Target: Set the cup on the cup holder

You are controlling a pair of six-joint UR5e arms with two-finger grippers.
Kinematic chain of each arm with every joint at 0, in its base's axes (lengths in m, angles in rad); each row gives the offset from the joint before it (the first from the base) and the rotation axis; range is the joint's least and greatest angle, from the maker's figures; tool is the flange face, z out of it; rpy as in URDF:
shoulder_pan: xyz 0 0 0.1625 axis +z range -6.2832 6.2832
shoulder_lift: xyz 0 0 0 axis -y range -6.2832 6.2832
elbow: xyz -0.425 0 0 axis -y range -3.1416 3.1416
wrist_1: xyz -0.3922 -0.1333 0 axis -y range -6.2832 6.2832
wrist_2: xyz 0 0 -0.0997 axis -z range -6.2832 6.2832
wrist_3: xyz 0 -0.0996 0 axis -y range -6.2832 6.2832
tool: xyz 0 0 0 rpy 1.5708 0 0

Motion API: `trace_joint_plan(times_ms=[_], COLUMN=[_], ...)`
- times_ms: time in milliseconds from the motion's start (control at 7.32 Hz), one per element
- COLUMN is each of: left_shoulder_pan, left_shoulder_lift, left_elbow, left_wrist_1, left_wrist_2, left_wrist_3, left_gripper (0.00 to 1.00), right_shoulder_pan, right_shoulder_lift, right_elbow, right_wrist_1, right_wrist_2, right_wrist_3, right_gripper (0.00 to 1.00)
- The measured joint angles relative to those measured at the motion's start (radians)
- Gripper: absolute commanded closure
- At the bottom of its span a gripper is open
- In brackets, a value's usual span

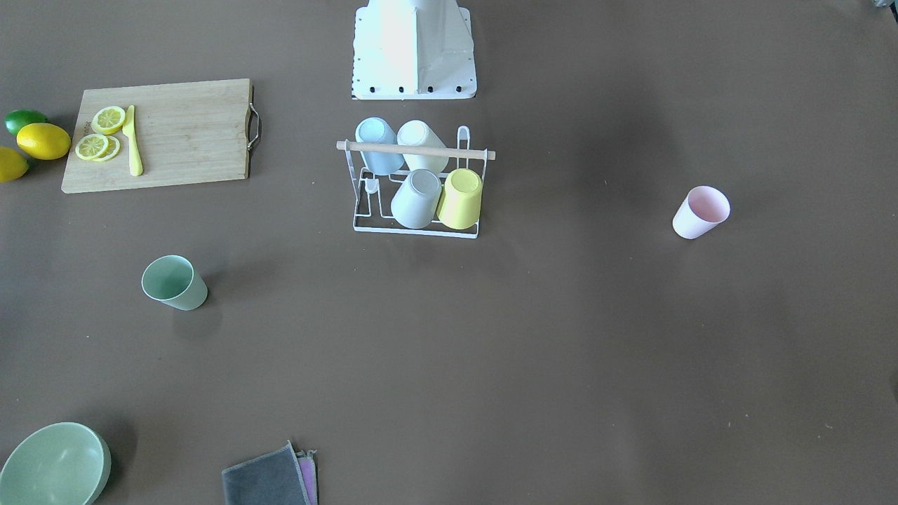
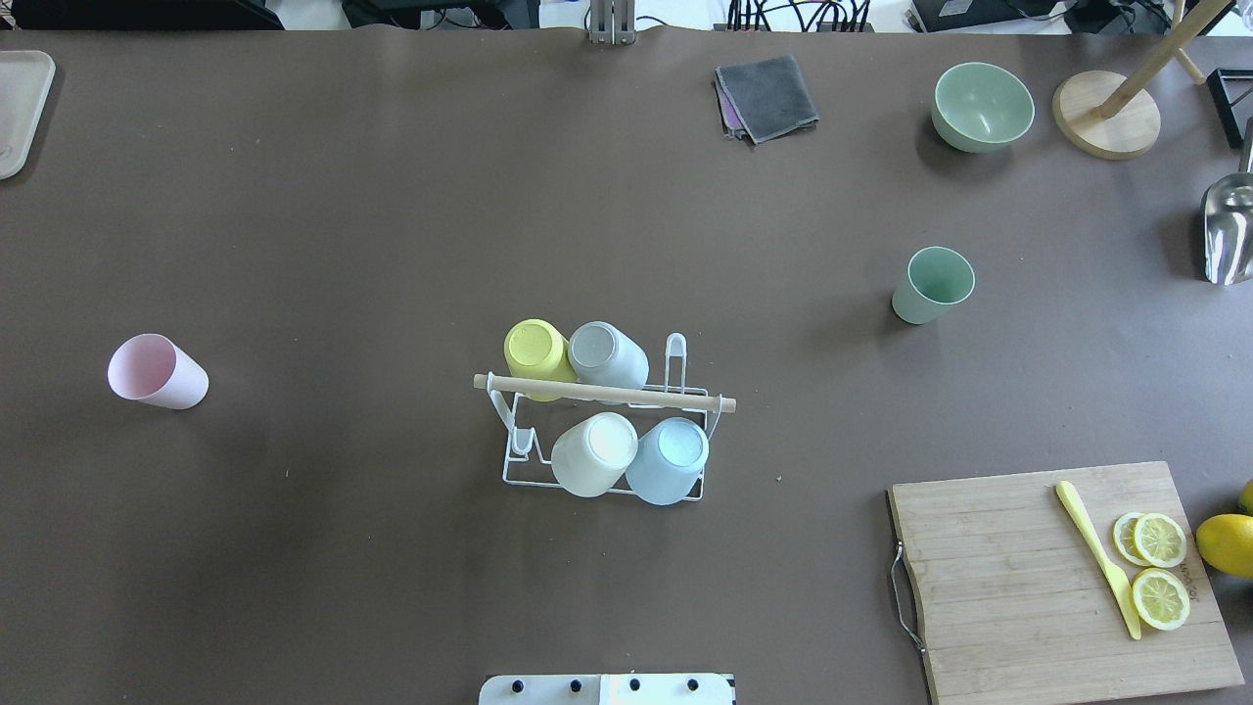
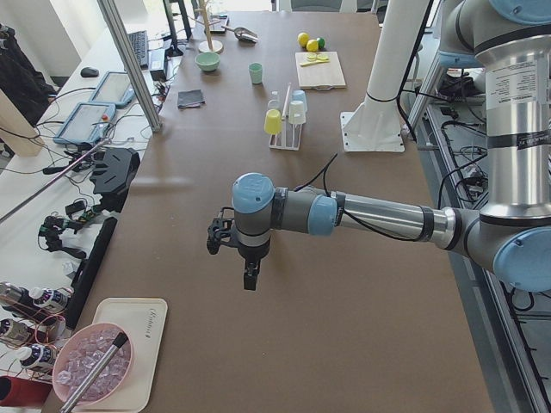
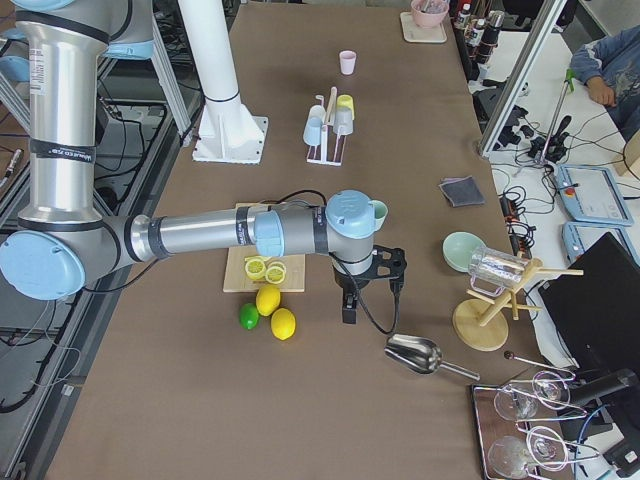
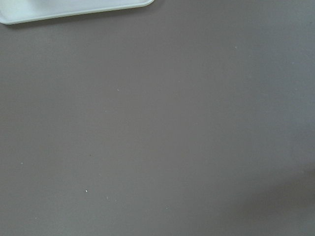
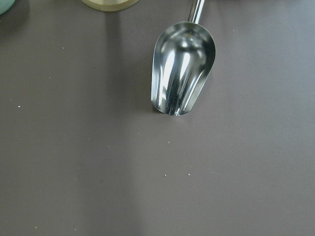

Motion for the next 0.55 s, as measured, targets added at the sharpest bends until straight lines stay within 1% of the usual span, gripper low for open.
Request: trace_joint_plan(times_ms=[546], left_shoulder_pan=[0.000], left_shoulder_lift=[-0.002], left_elbow=[0.006], left_wrist_1=[0.000], left_wrist_2=[0.000], left_wrist_3=[0.000], left_gripper=[0.02], right_shoulder_pan=[0.001], right_shoulder_lift=[0.001], right_elbow=[-0.003], right_wrist_1=[0.000], right_wrist_2=[-0.005], right_wrist_3=[-0.005], right_gripper=[0.00])
